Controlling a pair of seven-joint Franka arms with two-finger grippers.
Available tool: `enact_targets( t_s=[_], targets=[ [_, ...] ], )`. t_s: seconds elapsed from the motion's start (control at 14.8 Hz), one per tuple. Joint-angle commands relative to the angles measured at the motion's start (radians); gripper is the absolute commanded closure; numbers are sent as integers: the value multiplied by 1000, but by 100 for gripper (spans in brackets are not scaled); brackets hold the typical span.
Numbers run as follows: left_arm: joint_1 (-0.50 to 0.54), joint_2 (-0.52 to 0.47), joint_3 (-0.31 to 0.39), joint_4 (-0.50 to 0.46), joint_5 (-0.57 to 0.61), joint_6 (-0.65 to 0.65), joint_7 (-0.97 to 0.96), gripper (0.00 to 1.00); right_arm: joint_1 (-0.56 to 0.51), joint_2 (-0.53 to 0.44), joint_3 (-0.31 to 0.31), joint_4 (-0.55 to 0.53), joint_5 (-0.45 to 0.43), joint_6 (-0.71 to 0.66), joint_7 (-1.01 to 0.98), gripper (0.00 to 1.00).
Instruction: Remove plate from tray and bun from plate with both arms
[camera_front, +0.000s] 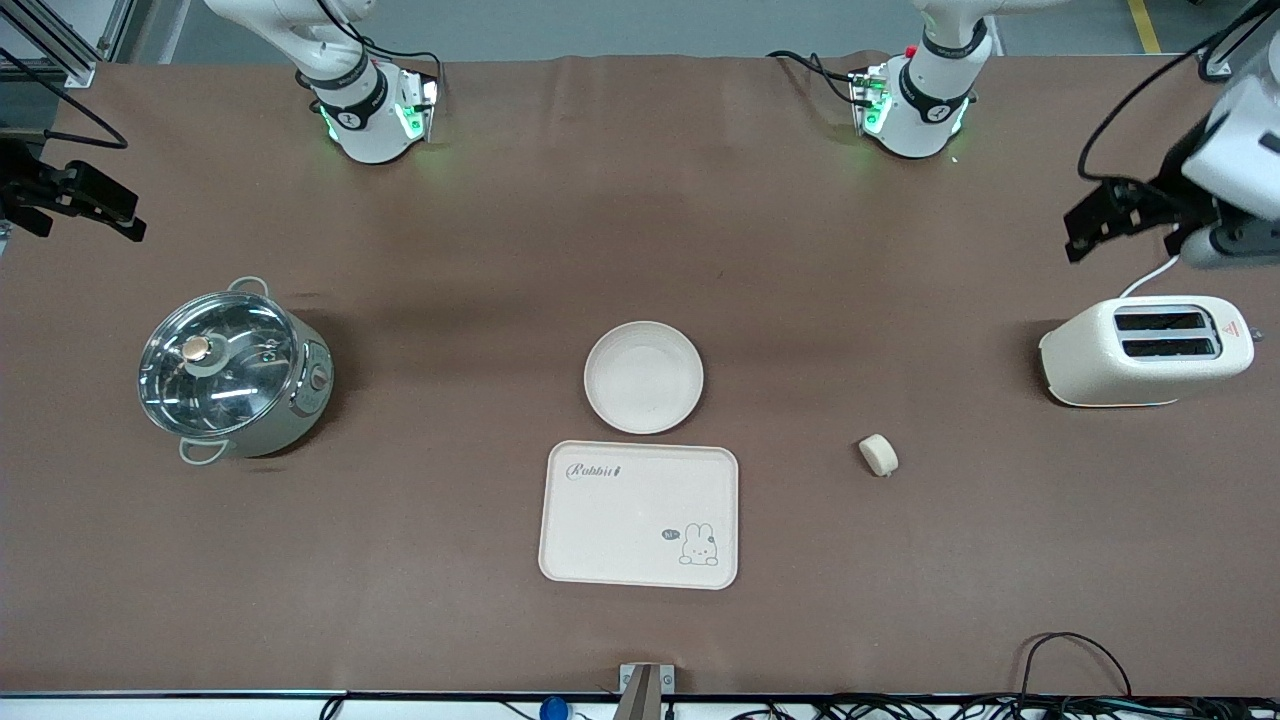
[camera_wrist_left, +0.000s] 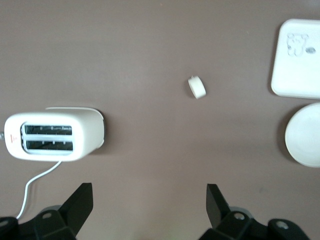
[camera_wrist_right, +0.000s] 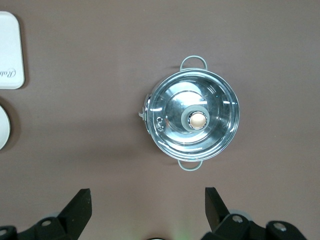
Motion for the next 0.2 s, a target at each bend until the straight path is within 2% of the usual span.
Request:
enact_targets(
  t_s=[0.0, 0.14],
  targets=[
    [-8, -86, 24, -71, -20, 1, 68, 0, -7, -22, -10, -18, 7, 7, -85, 0],
    [-10, -100, 24, -68, -21, -26, 75, 0, -29, -16, -9, -15, 8, 9, -116, 0]
  ],
)
